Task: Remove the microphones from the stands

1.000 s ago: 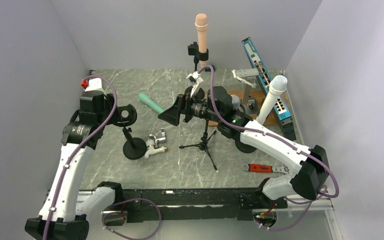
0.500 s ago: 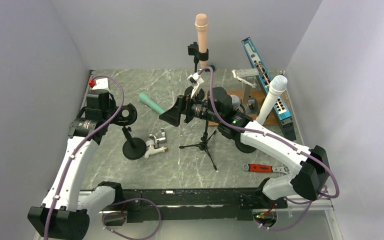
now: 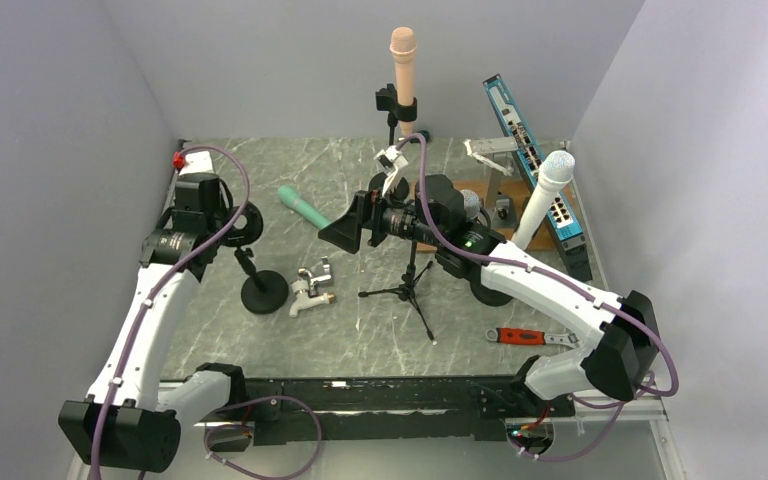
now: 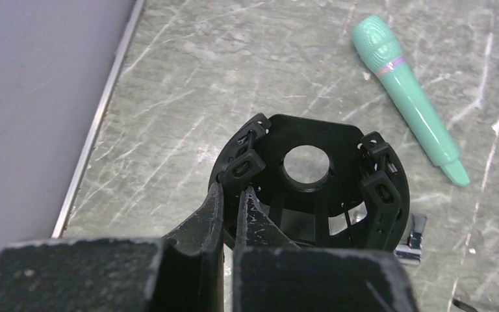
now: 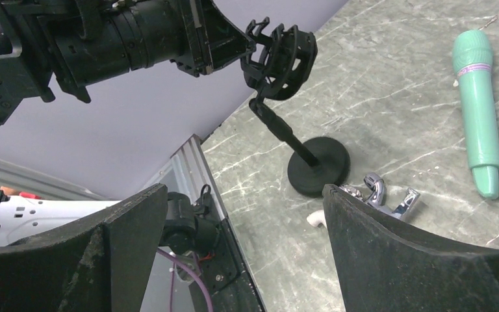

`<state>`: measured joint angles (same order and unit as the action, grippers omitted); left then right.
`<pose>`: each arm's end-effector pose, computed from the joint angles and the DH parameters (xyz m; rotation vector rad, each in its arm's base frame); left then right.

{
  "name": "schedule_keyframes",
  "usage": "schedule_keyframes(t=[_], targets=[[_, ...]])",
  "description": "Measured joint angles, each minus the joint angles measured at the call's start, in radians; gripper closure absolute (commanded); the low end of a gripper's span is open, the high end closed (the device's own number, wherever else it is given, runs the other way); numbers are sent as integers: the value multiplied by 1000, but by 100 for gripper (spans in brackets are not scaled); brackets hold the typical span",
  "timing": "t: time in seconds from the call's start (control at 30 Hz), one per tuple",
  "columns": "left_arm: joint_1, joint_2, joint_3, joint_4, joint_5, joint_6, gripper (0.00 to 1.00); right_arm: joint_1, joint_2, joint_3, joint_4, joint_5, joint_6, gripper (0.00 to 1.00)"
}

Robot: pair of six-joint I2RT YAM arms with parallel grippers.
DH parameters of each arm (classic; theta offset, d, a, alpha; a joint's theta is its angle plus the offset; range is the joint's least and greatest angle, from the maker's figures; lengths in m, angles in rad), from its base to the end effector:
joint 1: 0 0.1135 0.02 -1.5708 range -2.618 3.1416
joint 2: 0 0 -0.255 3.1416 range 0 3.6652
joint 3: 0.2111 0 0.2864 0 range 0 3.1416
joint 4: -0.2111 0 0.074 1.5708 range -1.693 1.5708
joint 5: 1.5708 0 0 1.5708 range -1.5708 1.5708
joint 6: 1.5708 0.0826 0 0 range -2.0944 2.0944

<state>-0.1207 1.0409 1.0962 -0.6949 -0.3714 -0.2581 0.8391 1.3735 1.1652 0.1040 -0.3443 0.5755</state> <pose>0.2900 -0.0050 0.3188 -0.3512 2.1383 0.1940 0.2514 0.3217 0.3486 -0.5263 1.7823 1.3173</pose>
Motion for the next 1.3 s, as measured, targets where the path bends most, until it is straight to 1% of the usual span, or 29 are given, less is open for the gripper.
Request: schedule_keyframes(t=[0.2,0.33,0.43,0.6,0.7,0.8,0.83,0.87,0.93,0.97,1.1,1.13,1.2,1.27,1.3], targets=[[48,34,24,33,-78,-27,100,0,1,-2,1,-1,1,9],[129,105,71,83,-98,-56,100,0,1,-2,1,-1,0,9],[211,152,87,142,-95,-71,100,0,3,-2,0,-1,0,9],[333,228,93,221,-46,-107,100,0,28,12,-27,1,-11,8],[371,240,81,262,-18,-117,100,0,35,18,-52,5,-24,7],[408,240,76,278,61,-125,100,2,40,27,-63,6,-35,7],[416,240,76,279,81,-124,97,3,43,34,-64,6,-37,7],[423,240,76,280,104,-123,89,5,51,47,-67,6,-39,7],[436,240,76,282,145,-121,62,9,62,64,-70,6,-42,7],[440,240,76,284,161,-120,53,11,67,71,-73,6,-43,7],[460,233,65,327,260,-132,26,24,79,86,-93,10,-45,7],[463,229,59,336,278,-131,21,30,83,93,-103,15,-46,7],[475,215,45,349,321,-138,19,43,93,115,-122,25,-53,7],[484,191,29,362,361,-146,15,58,107,146,-150,31,-64,7],[488,174,18,373,383,-148,15,64,113,165,-168,35,-71,6]])
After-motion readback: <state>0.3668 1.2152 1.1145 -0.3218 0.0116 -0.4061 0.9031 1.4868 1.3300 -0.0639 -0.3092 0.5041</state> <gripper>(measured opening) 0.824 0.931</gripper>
